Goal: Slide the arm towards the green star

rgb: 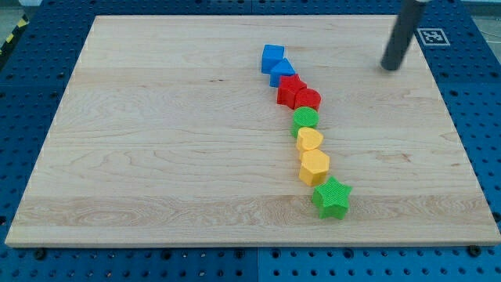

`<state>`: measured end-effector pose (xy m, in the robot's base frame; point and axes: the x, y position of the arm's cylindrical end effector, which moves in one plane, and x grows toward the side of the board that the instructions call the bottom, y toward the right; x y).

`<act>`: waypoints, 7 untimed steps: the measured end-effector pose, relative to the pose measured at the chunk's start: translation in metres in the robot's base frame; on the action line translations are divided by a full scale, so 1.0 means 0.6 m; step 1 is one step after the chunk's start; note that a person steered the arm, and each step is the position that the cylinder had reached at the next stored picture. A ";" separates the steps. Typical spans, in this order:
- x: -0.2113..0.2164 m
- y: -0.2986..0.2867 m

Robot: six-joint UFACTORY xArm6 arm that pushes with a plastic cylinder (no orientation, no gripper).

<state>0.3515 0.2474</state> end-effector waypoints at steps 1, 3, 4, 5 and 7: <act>0.112 0.044; 0.407 0.079; 0.444 0.046; 0.445 -0.072; 0.445 -0.111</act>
<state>0.6186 0.1807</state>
